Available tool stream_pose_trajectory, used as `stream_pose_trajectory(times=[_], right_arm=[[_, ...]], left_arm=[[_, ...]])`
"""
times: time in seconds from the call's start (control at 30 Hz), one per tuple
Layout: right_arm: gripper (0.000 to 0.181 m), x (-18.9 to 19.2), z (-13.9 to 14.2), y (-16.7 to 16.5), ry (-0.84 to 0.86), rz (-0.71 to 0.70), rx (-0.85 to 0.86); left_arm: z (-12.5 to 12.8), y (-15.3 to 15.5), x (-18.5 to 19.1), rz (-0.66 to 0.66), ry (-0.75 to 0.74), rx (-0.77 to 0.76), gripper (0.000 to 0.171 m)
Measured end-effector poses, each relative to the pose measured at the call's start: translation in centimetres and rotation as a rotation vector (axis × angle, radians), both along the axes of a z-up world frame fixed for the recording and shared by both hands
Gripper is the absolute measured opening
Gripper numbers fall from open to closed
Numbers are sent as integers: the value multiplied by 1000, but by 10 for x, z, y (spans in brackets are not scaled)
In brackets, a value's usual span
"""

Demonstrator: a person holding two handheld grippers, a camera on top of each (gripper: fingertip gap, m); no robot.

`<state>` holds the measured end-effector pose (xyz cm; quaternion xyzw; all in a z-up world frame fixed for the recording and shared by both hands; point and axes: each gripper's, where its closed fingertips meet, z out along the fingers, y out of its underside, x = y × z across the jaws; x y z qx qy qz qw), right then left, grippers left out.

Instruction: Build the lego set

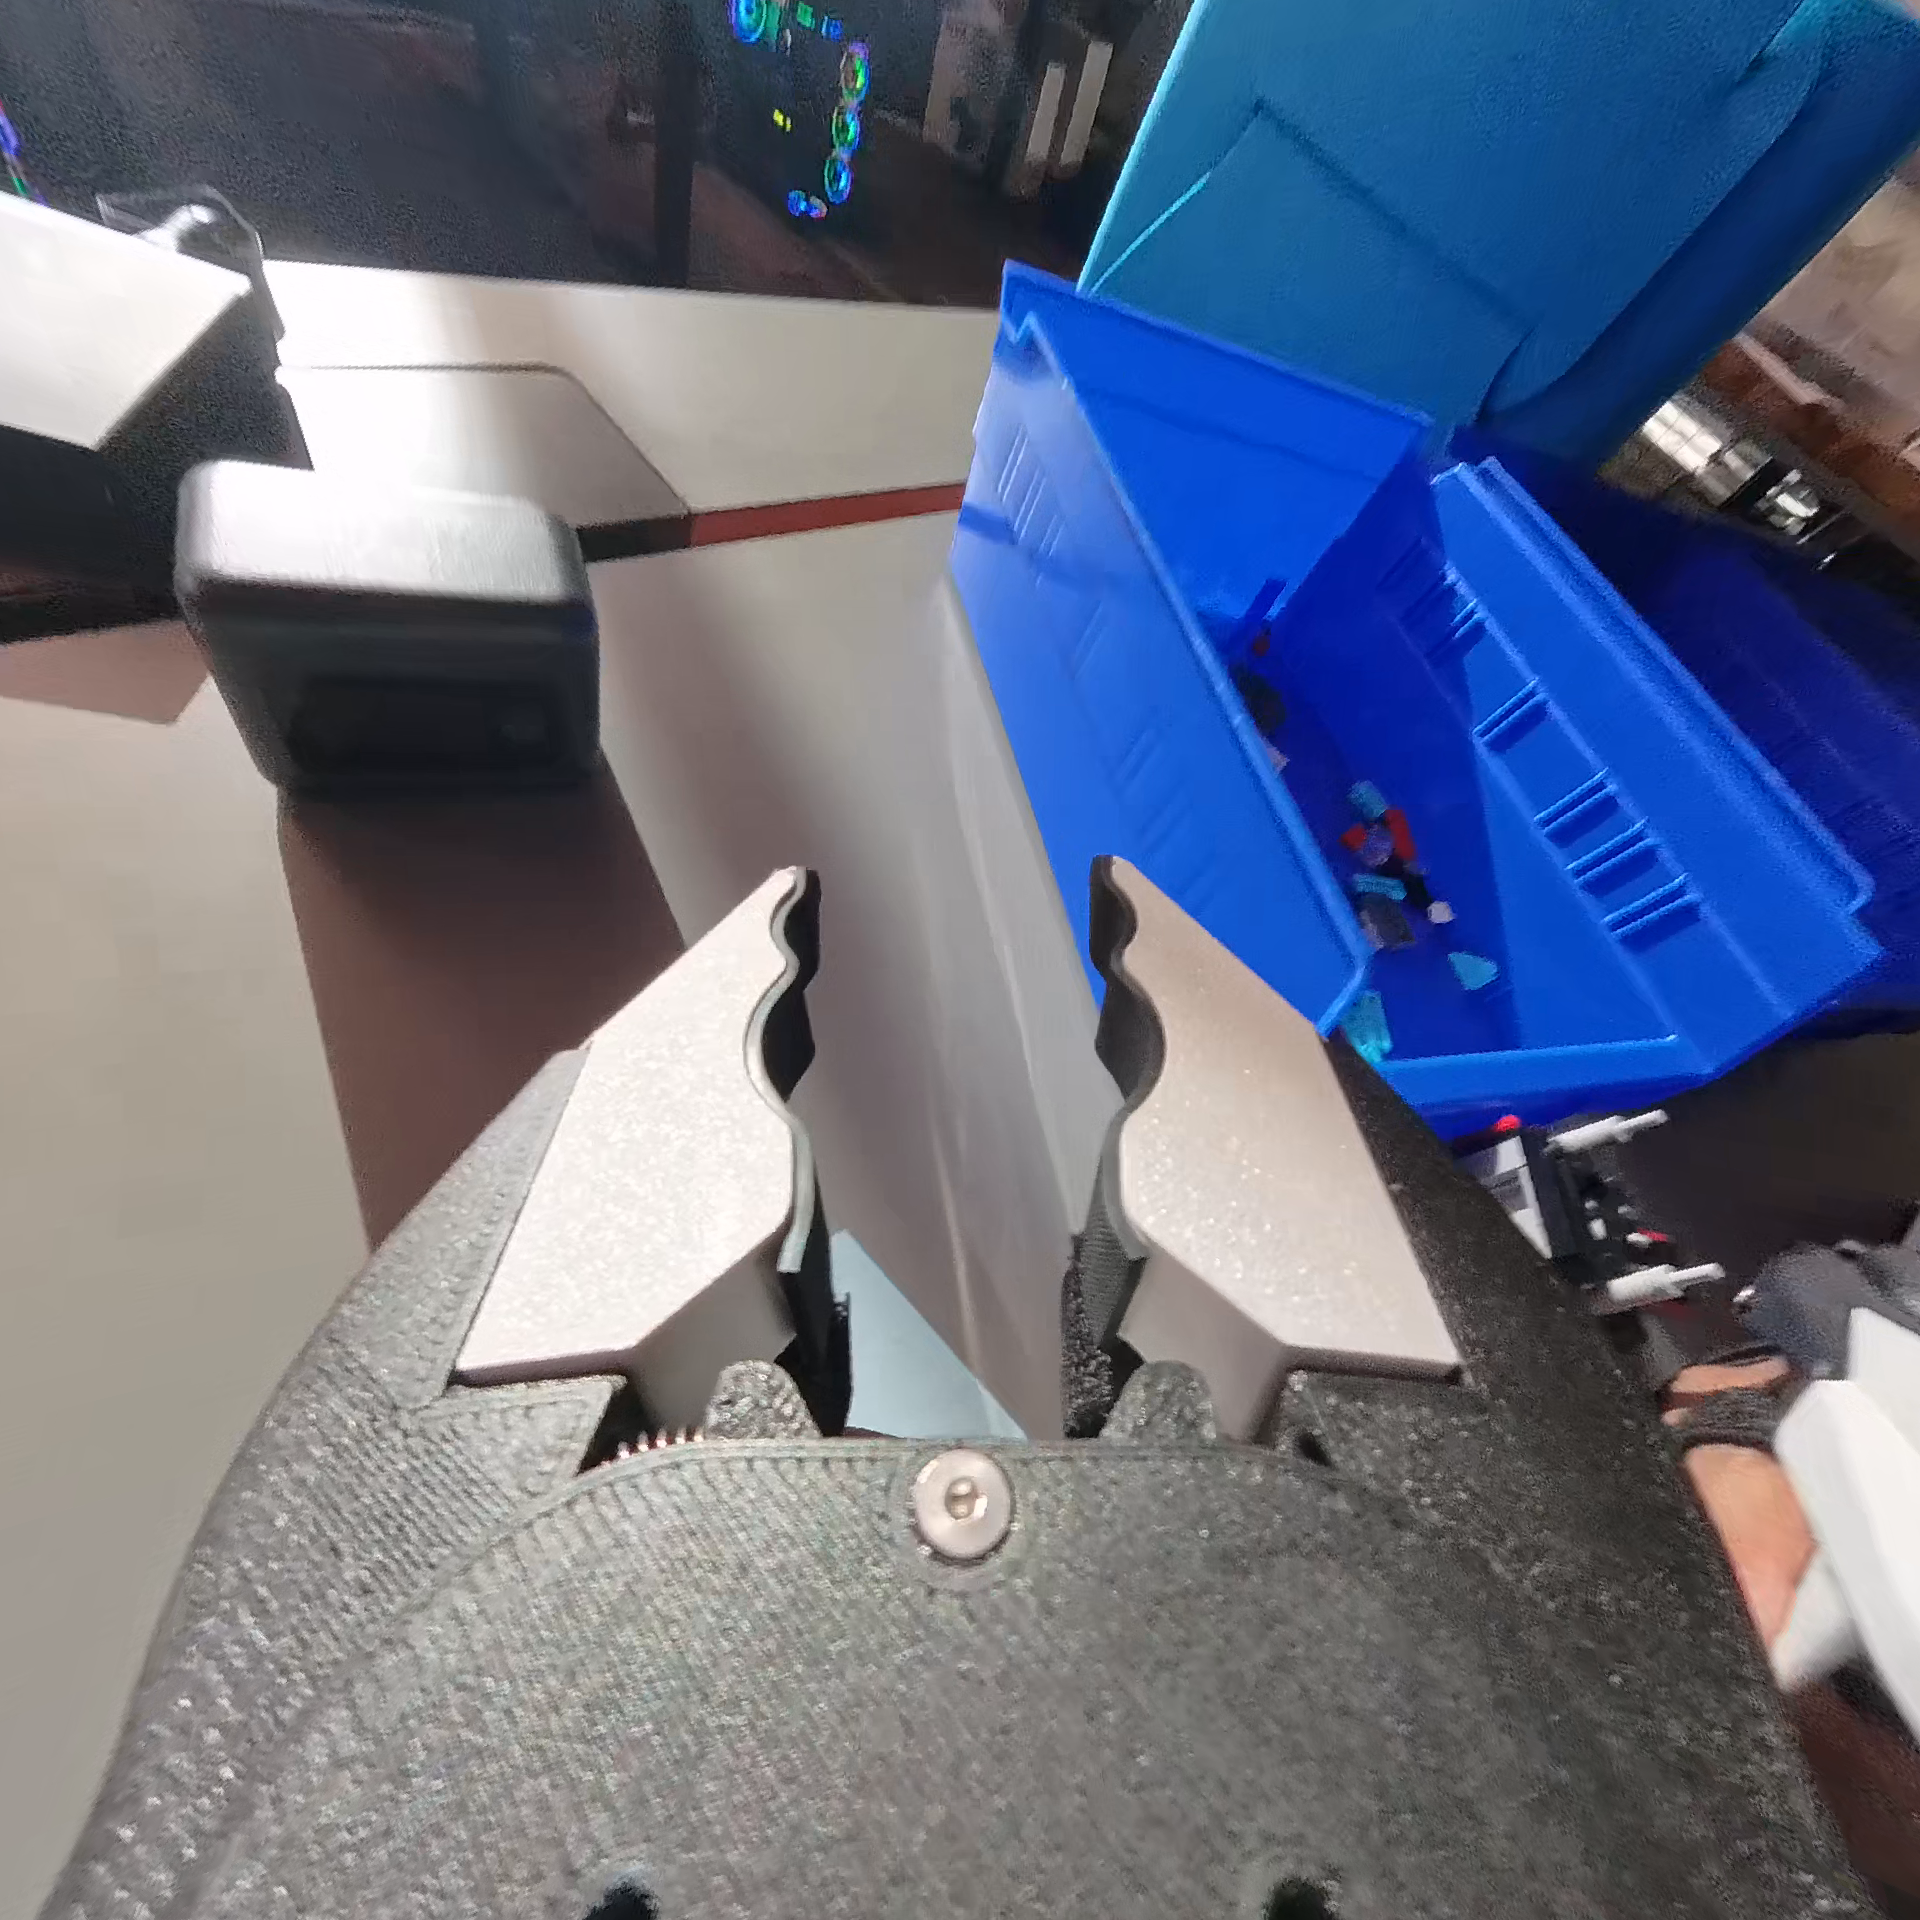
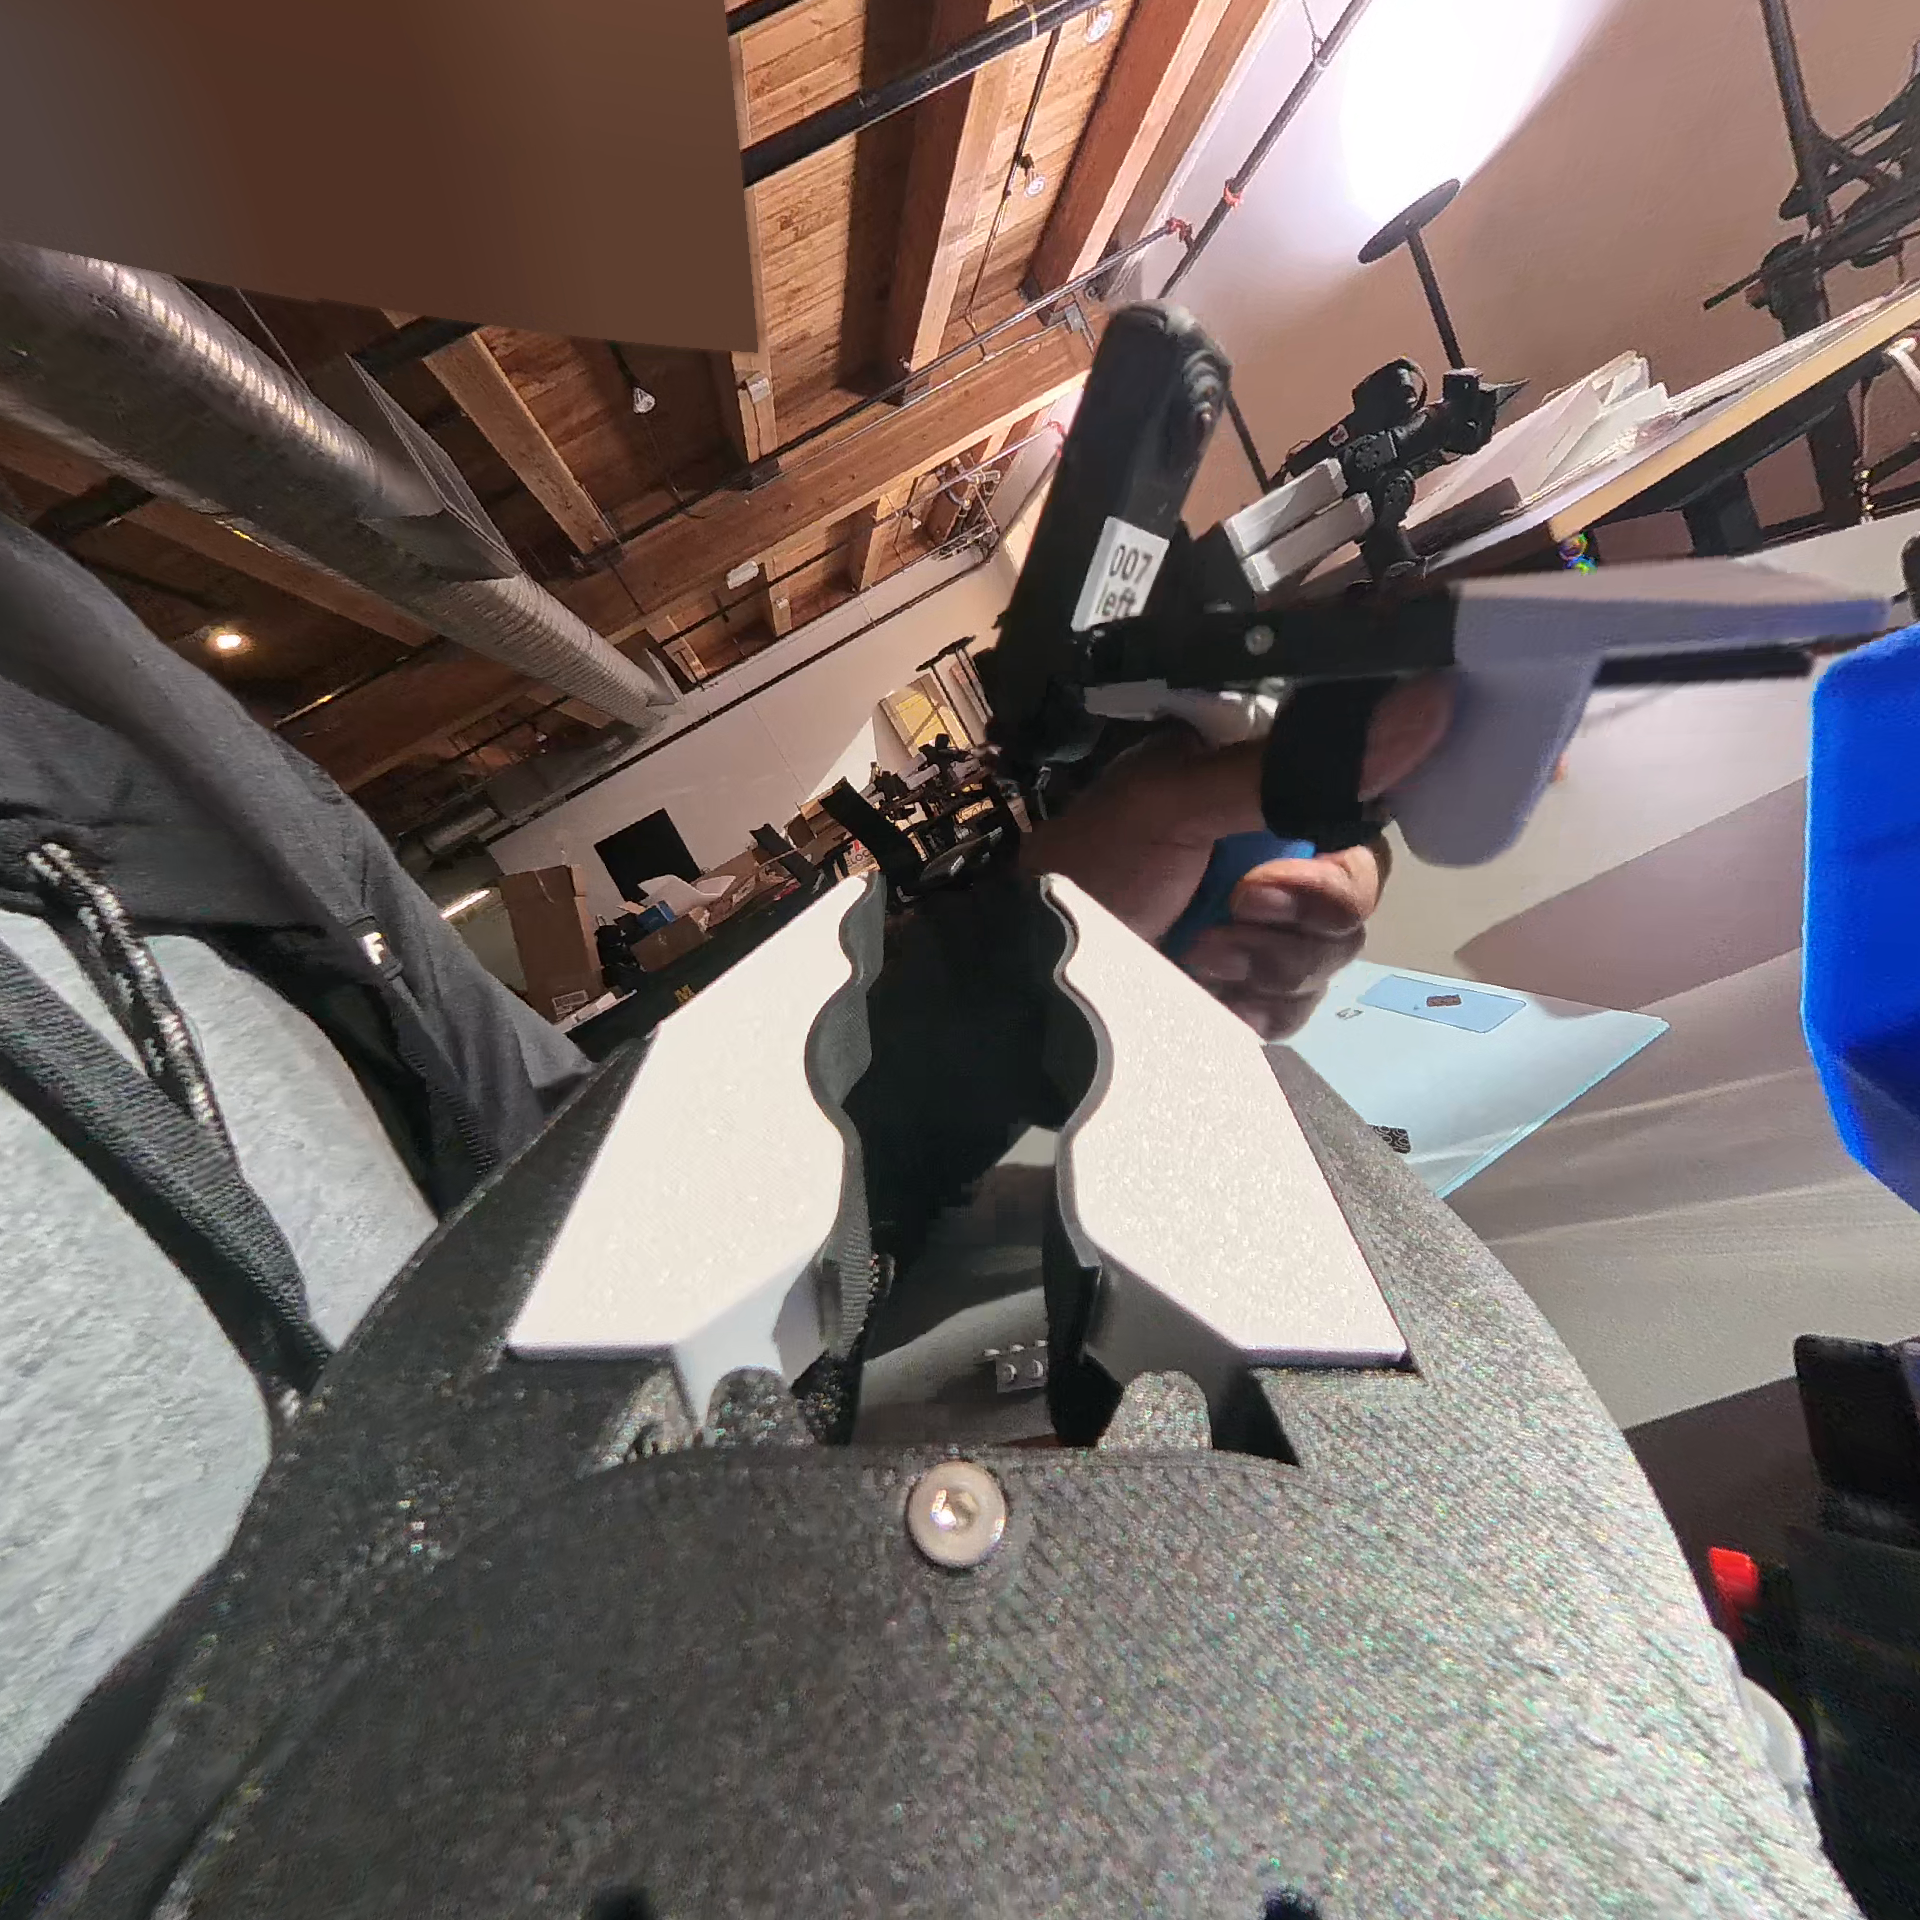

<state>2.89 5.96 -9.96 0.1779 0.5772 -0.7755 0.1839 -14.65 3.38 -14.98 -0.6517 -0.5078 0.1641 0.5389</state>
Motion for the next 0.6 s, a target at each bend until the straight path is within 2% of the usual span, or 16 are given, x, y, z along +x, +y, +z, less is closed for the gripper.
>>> stream_pose_trajectory(times=[0.07,0.13,0.2,0.27,0.4,0.5,0.6], right_arm=[[30,1,1,0,8,-2,-2],[30,3,2,1,23,-5,-7],[29,6,3,3,41,-6,-5],[29,9,3,5,58,-7,5],[28,19,3,16,78,3,5],[28,27,4,27,101,13,4],[28,35,5,37,125,32,4]], left_arm=[[27,6,-2,-31,33,51,53],[55,24,-2,-116,42,66,53],[78,54,0,-232,25,29,51],[89,86,2,-337,-26,-56,49],[72,150,2,-492,-161,-250,49],[38,186,-1,-554,-273,-396,48],[0,202,-11,-562,-355,-562,48]])
